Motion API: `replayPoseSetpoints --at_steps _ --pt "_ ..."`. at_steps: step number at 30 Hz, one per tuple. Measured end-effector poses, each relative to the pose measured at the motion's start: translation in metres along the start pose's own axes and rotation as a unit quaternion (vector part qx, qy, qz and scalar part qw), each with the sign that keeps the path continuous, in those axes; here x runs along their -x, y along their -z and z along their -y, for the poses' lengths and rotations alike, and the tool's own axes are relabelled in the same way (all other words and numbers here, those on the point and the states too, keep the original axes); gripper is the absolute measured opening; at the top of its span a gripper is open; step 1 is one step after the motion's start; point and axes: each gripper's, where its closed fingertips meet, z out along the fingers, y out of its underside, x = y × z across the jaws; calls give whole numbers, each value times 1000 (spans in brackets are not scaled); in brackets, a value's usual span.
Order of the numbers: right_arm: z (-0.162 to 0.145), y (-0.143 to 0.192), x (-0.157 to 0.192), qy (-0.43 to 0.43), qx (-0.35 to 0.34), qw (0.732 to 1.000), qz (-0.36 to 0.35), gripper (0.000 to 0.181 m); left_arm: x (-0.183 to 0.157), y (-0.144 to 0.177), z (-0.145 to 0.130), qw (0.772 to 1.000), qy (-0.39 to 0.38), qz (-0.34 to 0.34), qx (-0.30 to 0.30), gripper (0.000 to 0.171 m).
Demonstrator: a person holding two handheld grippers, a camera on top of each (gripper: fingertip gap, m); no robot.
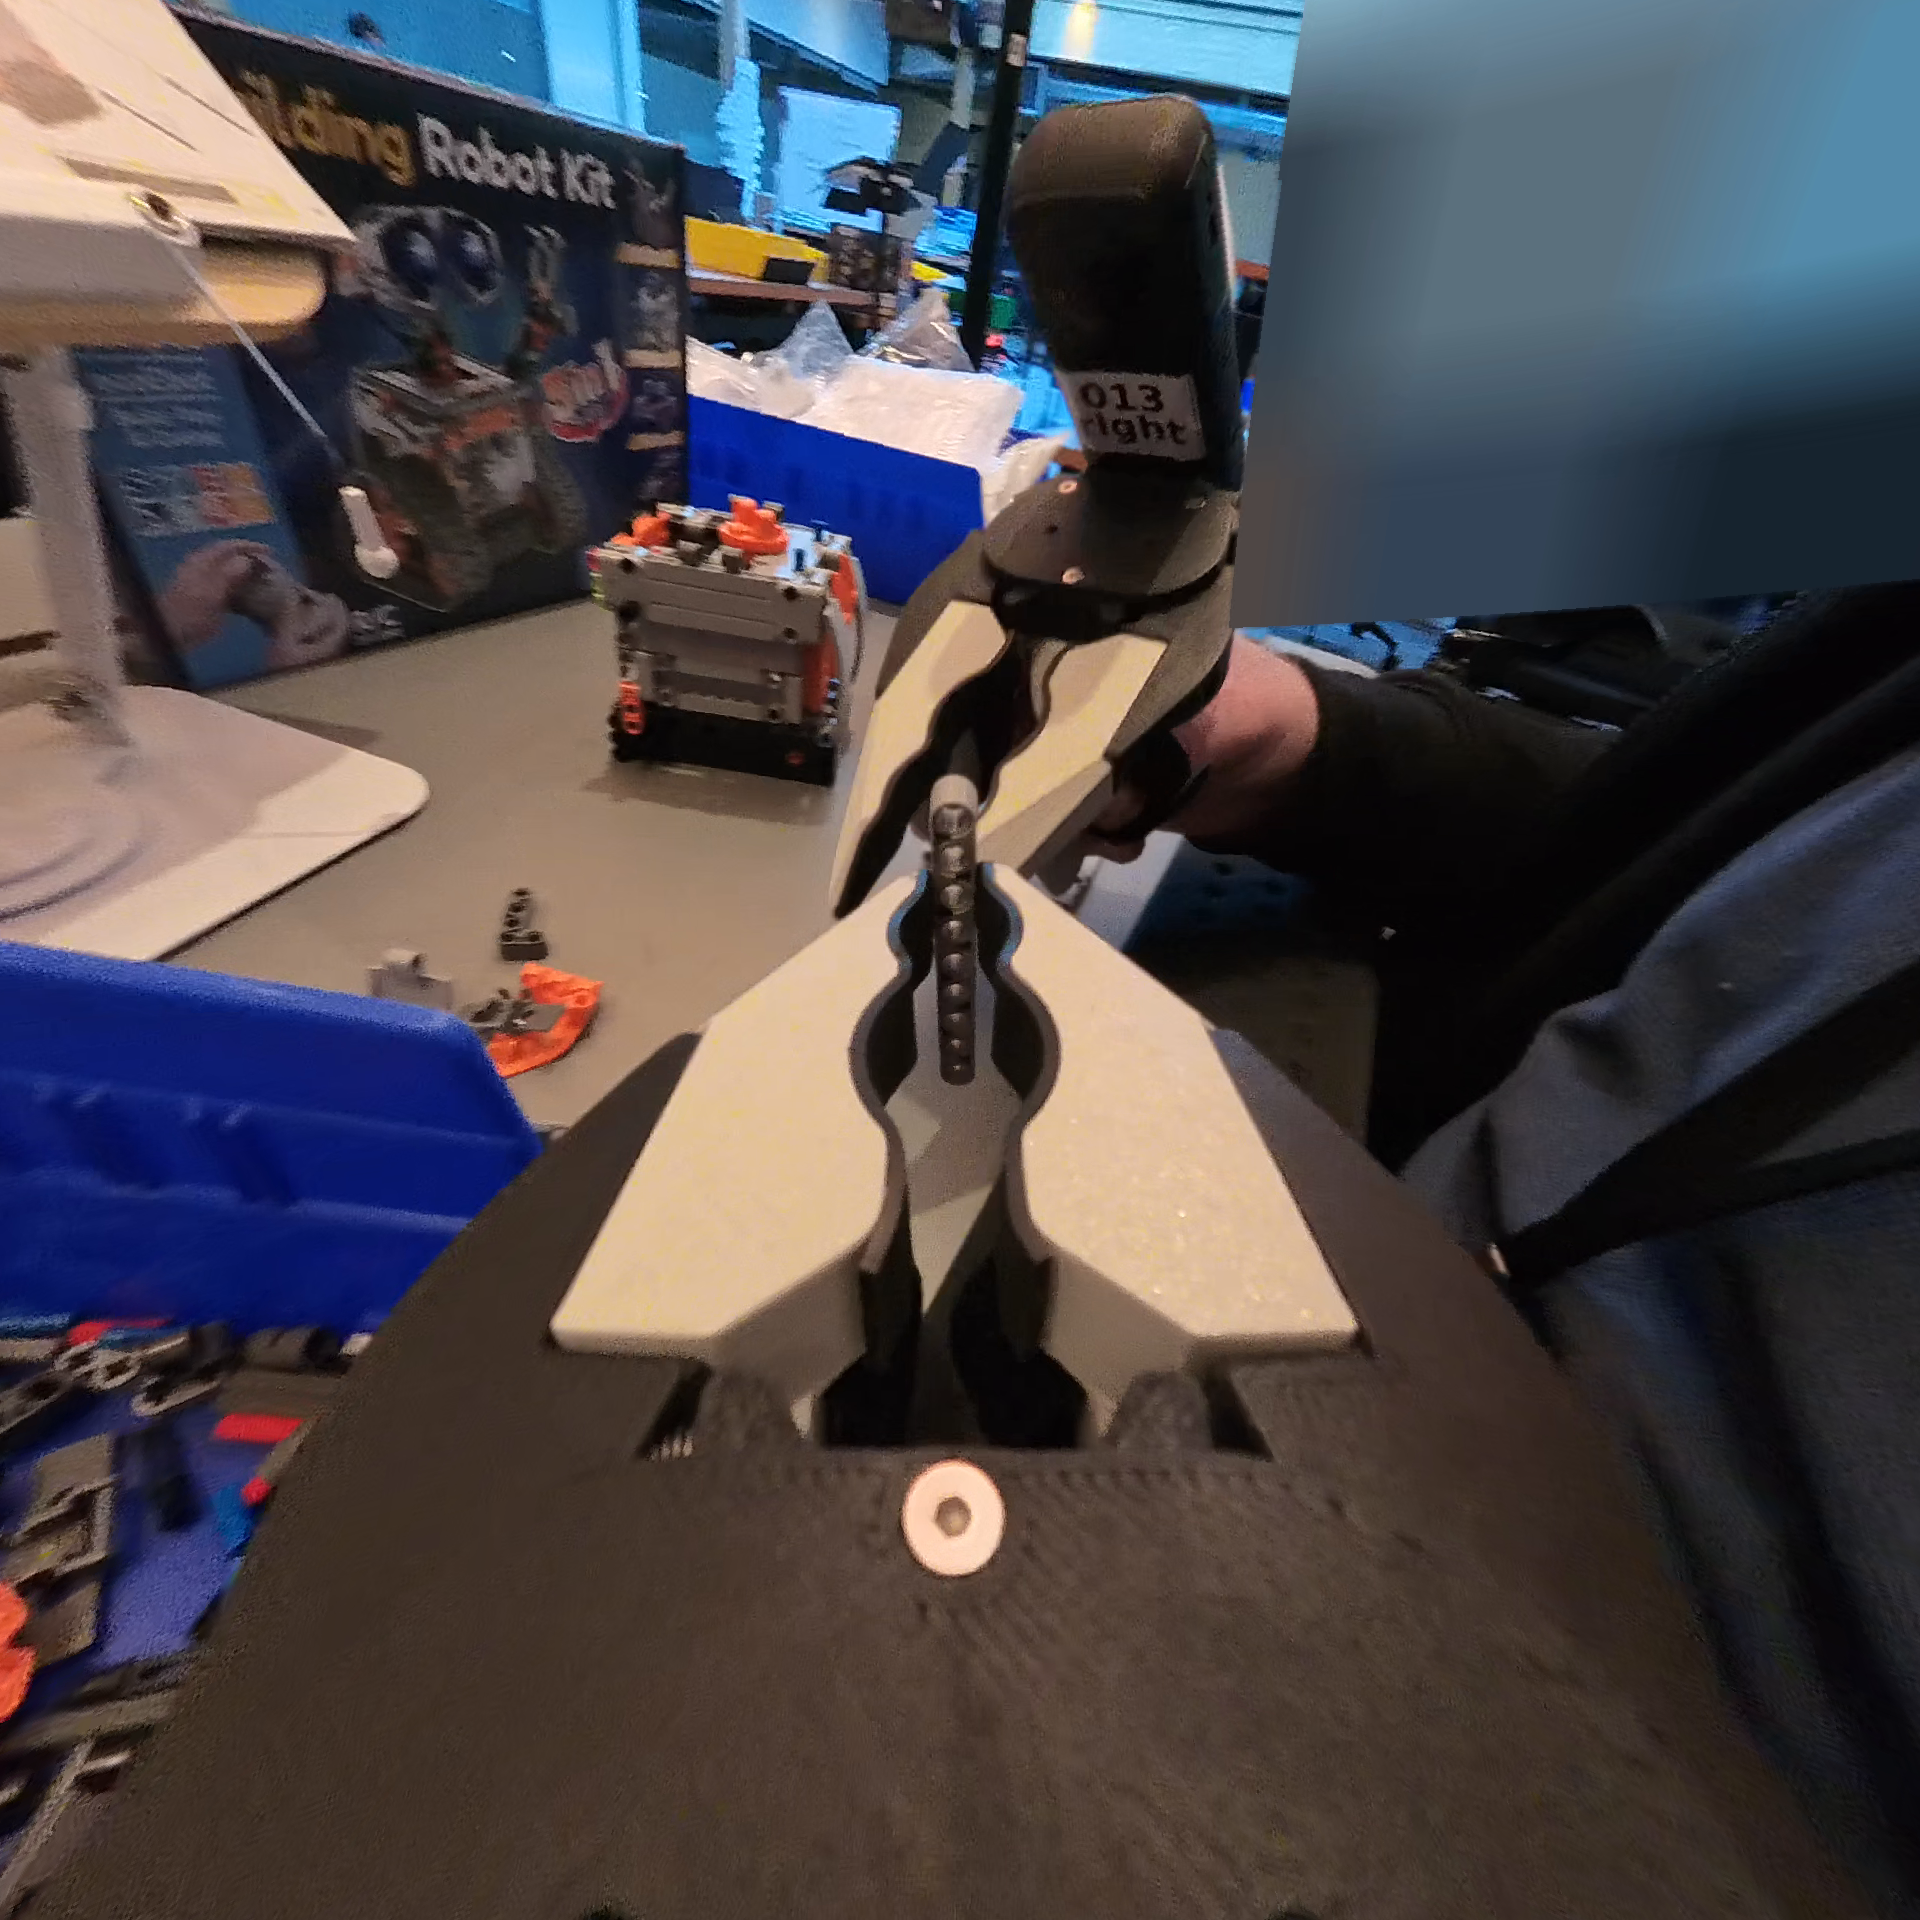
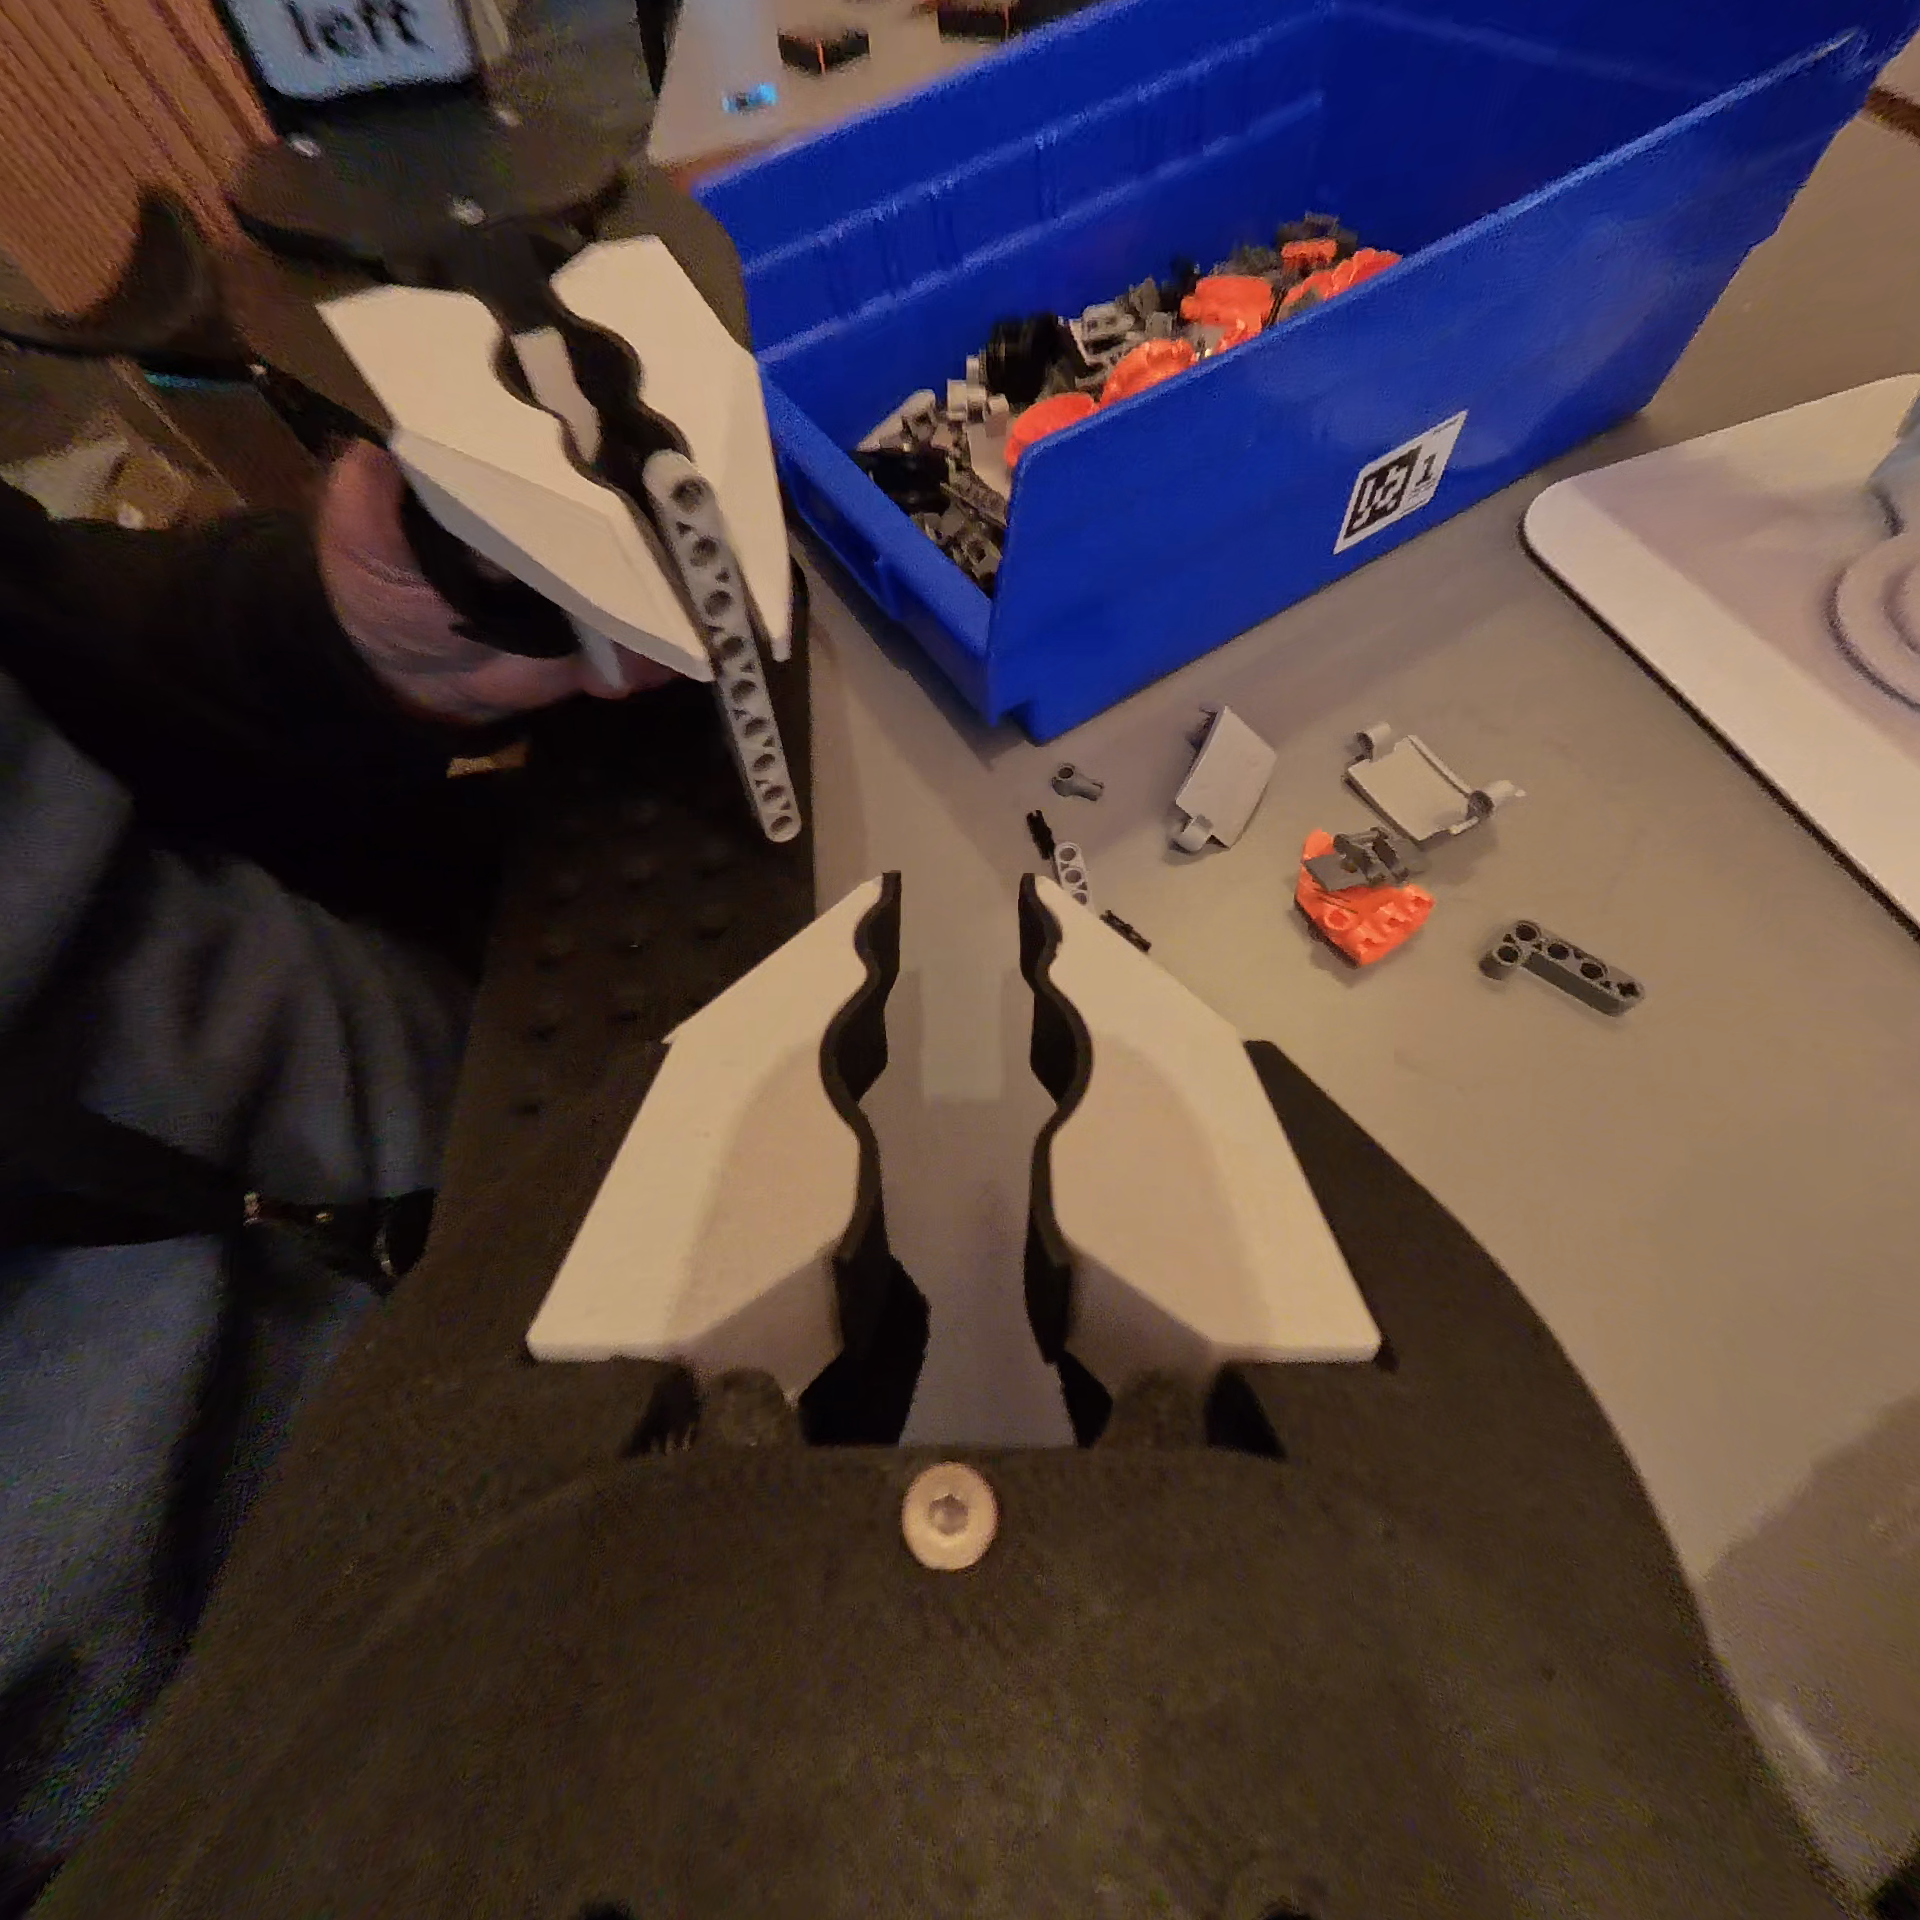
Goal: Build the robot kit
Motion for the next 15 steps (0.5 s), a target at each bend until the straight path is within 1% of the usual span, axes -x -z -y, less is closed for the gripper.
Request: replayPoseSetpoints --at_steps 6,8,11,15 --pt "-15 -40 -19 13 76 997 6 22 8 8 8 999 -20 38 -29 5" --pt "-20 -49 -23 32 96 995 -1 22 12 11 10 998 -19 51 -39 5" --pt "-26 -59 -30 71 125 990 -18 20 13 11 11 998 -11 45 -45 5" --pt "-34 -68 -28 83 149 985 -10 15 10 10 10 998 -12 34 -42 5"
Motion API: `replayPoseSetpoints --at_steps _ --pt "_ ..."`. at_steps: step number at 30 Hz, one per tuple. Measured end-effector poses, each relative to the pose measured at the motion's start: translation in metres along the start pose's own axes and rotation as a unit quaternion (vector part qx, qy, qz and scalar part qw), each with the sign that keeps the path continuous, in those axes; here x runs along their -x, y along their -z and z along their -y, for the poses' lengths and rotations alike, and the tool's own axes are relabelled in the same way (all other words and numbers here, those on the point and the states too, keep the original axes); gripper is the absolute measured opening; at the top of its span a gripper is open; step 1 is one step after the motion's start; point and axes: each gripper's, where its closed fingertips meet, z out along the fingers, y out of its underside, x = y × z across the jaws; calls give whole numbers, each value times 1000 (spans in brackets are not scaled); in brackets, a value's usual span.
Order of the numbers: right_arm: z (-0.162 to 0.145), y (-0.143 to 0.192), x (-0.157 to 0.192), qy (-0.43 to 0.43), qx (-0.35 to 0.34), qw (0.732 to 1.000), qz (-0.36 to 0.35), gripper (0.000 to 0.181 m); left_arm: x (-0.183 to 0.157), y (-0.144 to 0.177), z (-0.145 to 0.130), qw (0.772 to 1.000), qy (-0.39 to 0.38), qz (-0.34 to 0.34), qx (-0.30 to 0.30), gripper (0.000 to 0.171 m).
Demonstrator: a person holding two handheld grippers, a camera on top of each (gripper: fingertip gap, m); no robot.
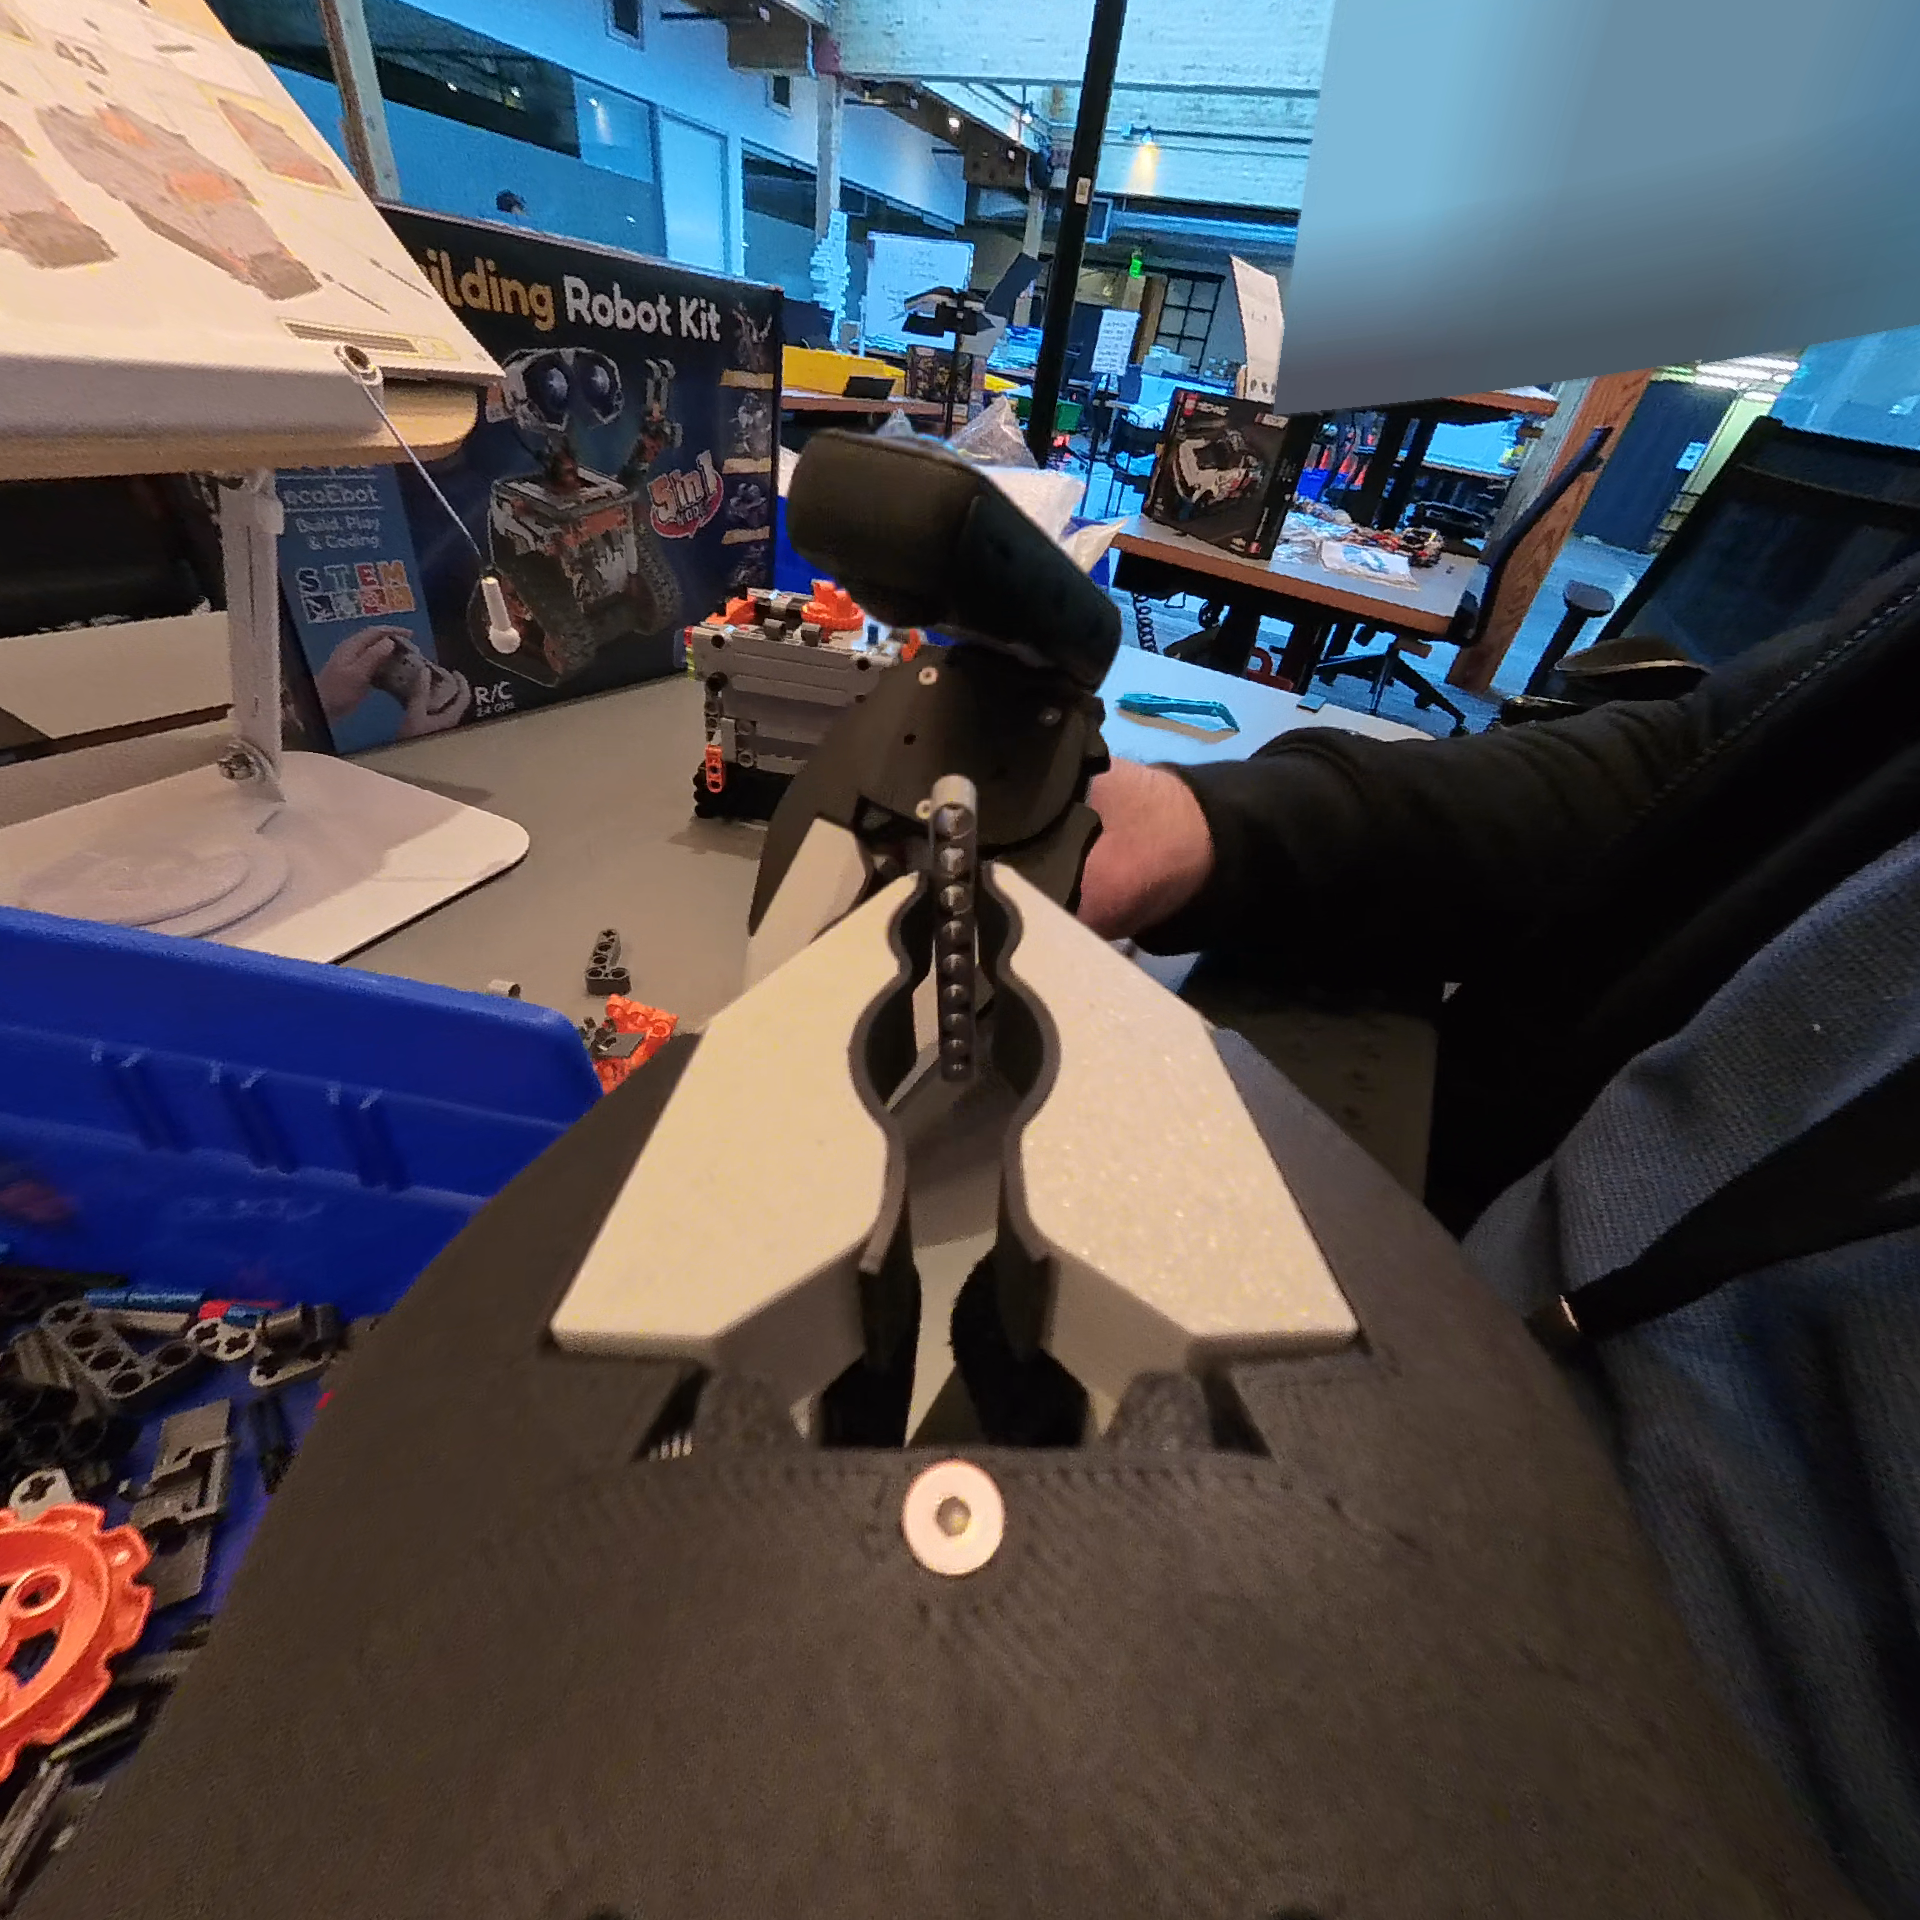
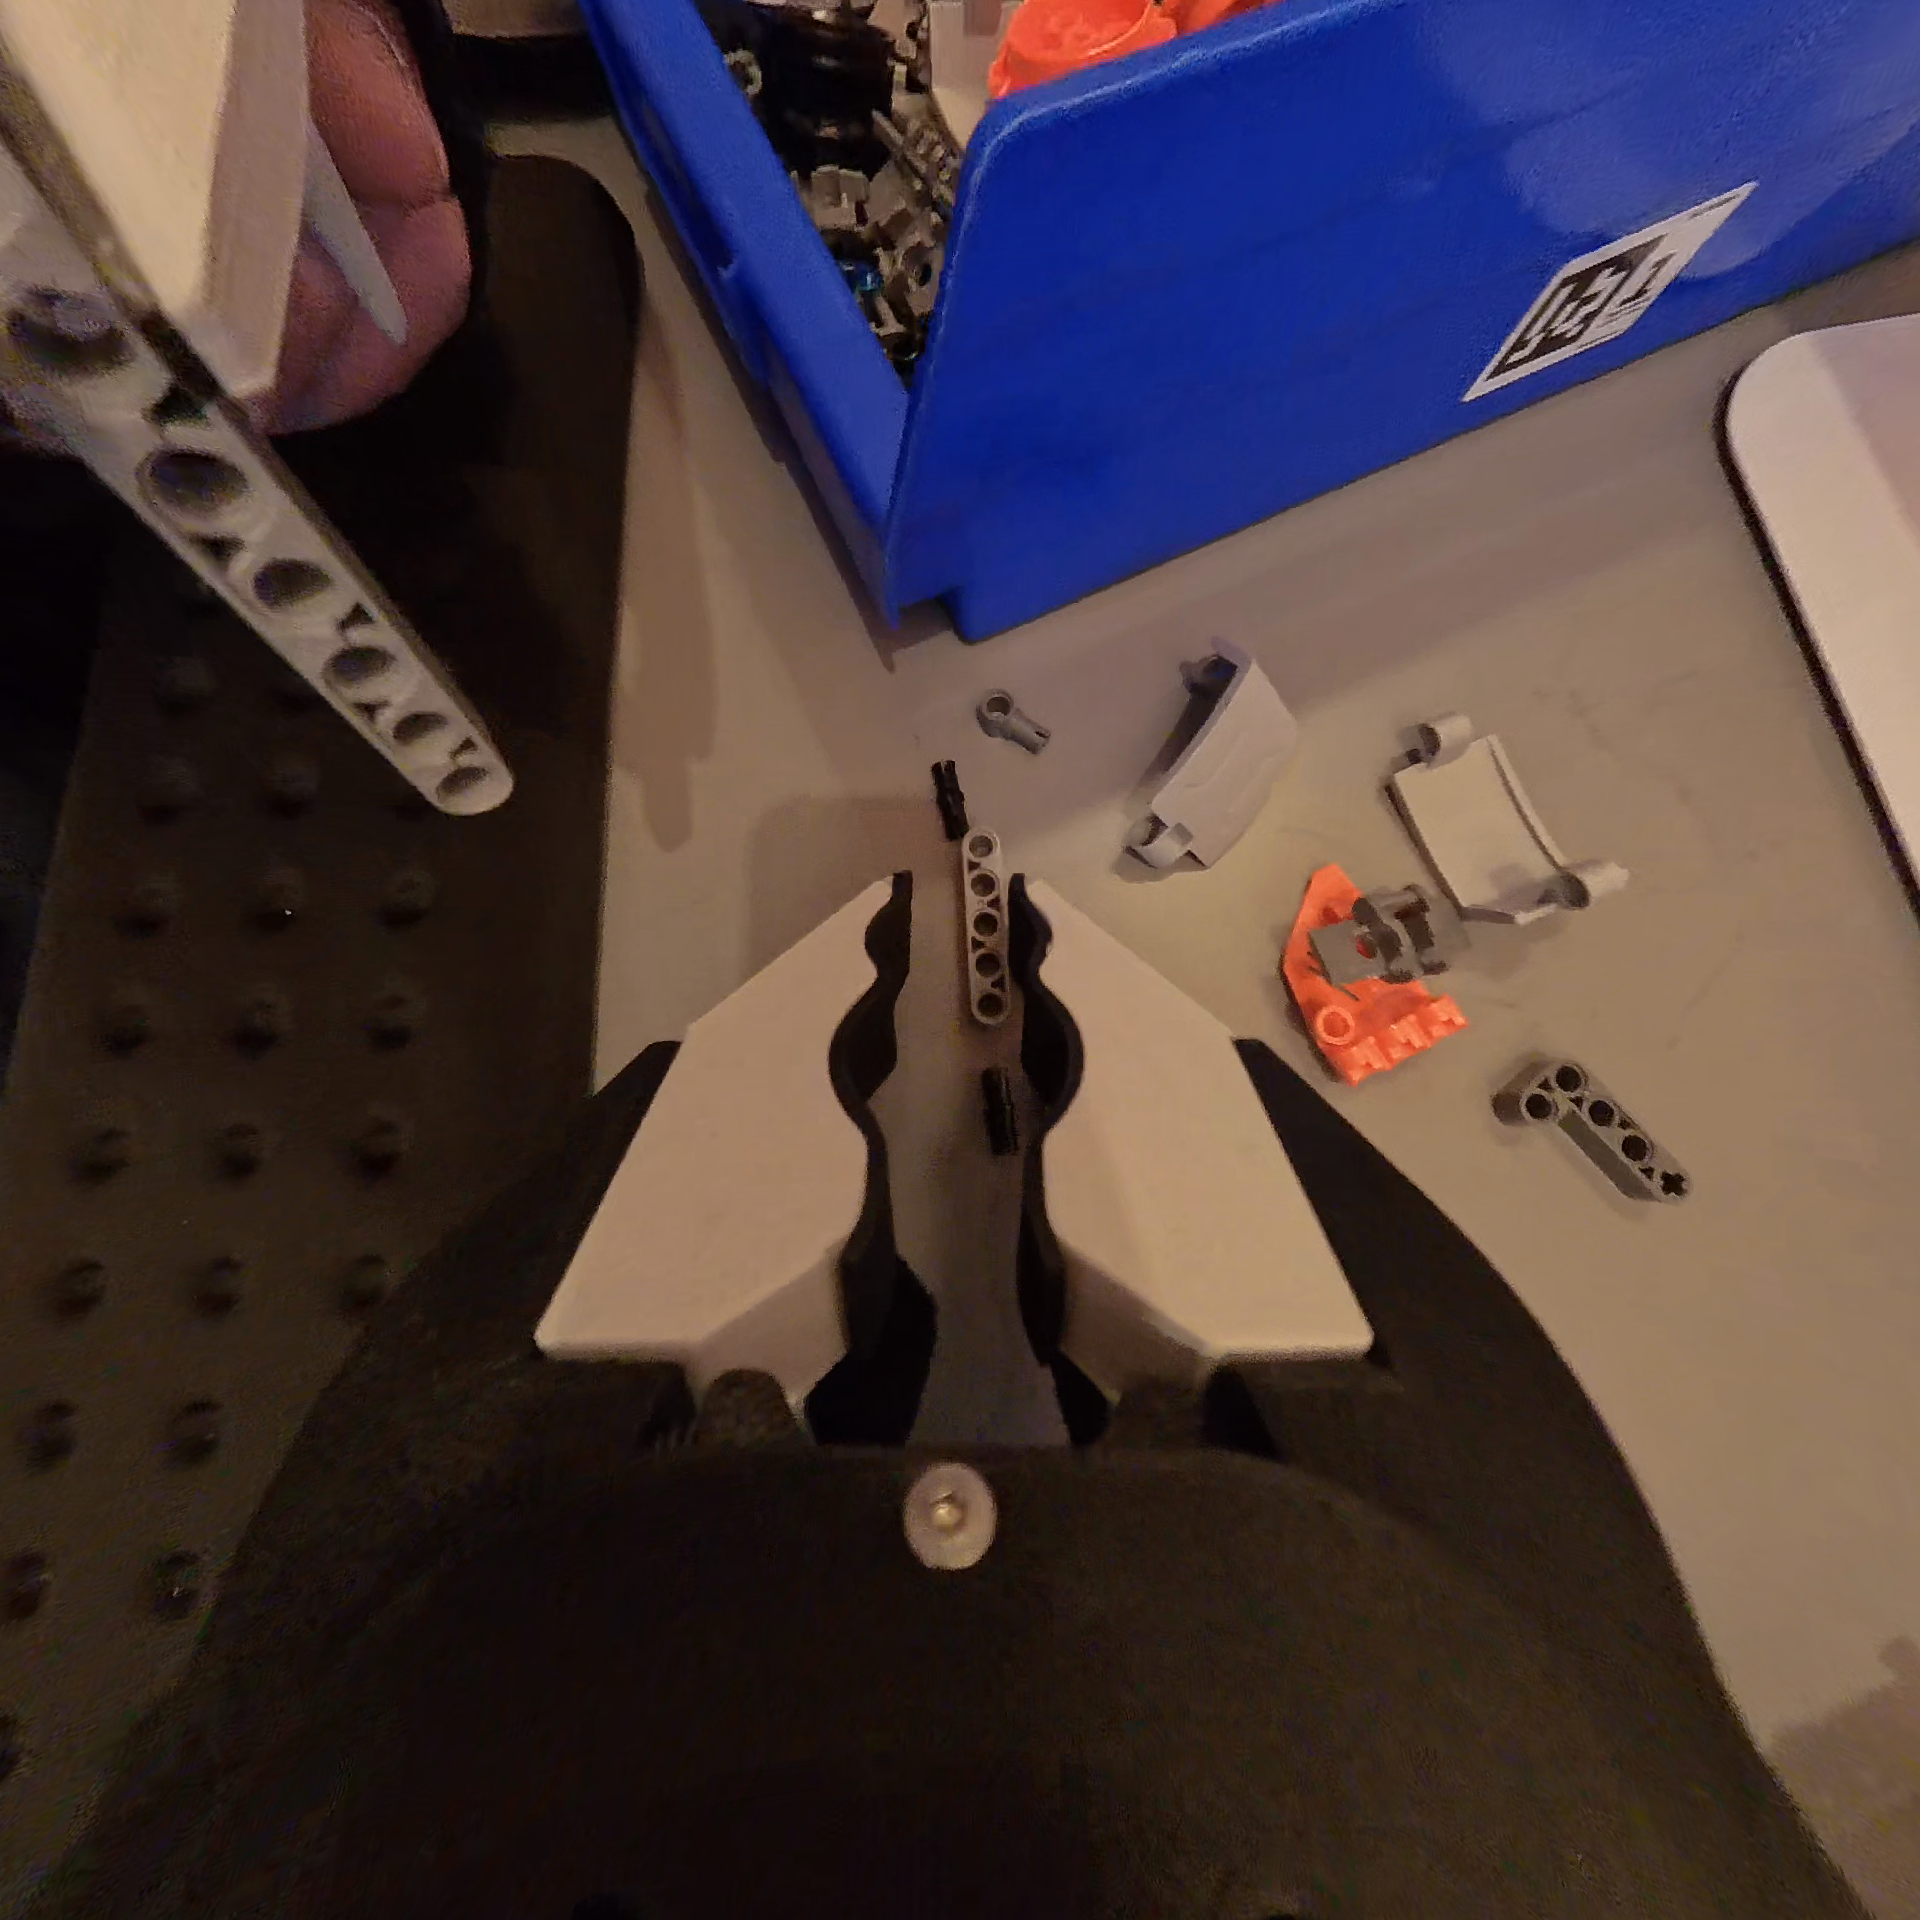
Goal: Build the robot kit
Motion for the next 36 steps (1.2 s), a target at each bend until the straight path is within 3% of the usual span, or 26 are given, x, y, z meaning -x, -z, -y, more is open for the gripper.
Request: replayPoseSetpoints --at_steps 12,27,36 --pt "-10 -5 7 8 23 999 20 4 1 -2 -1 1000 2 -2 2 5" --pt "-45 58 -26 -55 7 998 -14 4 3 -8 -4 1000 4 2 14 5" --pt "-66 63 -36 -57 28 997 -35 7 2 -8 -4 1000 -2 6 14 5"
